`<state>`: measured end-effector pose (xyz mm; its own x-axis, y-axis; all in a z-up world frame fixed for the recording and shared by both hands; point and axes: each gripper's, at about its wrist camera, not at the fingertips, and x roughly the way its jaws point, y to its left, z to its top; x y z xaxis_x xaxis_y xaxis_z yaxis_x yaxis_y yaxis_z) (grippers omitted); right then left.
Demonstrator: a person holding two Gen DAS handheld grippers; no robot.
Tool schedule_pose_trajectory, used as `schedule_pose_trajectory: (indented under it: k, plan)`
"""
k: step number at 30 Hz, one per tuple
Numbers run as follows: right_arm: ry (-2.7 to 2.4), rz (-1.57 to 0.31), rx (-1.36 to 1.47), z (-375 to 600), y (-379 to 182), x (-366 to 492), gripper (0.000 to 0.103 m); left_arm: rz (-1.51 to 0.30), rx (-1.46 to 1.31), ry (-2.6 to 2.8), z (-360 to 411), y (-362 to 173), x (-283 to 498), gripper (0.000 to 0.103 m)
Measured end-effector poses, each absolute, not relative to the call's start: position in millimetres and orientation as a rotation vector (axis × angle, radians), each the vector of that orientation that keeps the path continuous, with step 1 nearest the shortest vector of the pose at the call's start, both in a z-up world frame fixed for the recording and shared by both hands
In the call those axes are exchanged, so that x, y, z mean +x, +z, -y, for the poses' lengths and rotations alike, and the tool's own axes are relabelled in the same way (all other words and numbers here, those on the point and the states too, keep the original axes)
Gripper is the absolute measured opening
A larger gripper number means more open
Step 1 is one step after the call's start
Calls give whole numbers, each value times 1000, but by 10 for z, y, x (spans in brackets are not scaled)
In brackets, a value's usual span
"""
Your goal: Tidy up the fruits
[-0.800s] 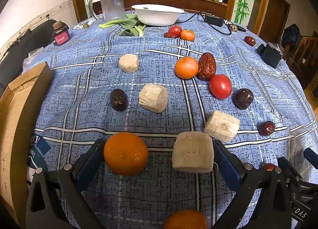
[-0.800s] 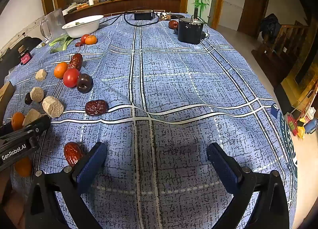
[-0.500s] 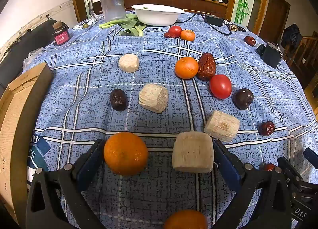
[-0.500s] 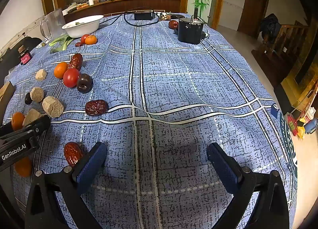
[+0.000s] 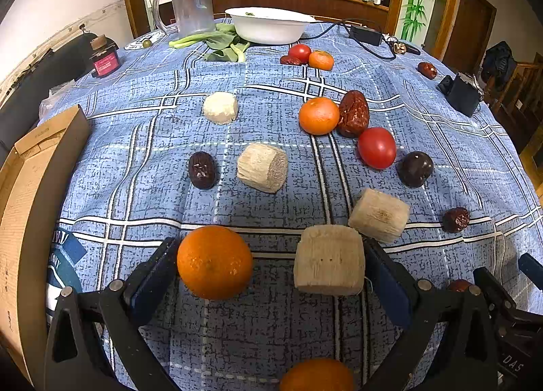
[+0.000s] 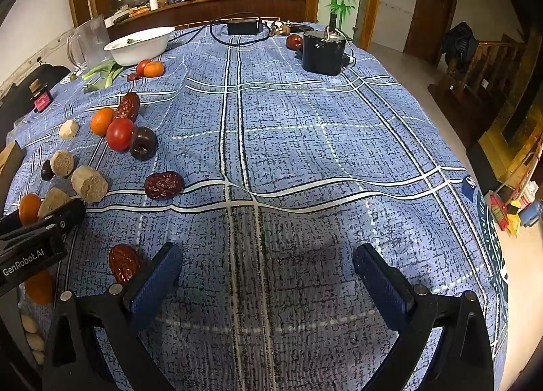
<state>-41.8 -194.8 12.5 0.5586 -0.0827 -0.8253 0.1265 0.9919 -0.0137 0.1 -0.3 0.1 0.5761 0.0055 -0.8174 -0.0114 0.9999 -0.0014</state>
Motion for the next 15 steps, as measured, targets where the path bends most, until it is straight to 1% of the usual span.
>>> schedule_pose_trajectory:
  k: [6, 13, 14, 15]
  plan:
    - [-113, -978, 47, 1938, 121, -419, 102, -1001, -4, 11, -30, 22, 42, 103]
    - [-122, -1073, 67, 1957, 123, -320, 102, -1098, 7, -18, -11, 22, 77, 103]
    - [-122, -1092, 62, 1951, 126, -290, 102, -1116, 11, -23, -13, 28, 71, 102]
    - [-121, -1101, 66, 1965, 125, -284, 102, -1130, 12, -26, -17, 44, 55, 95]
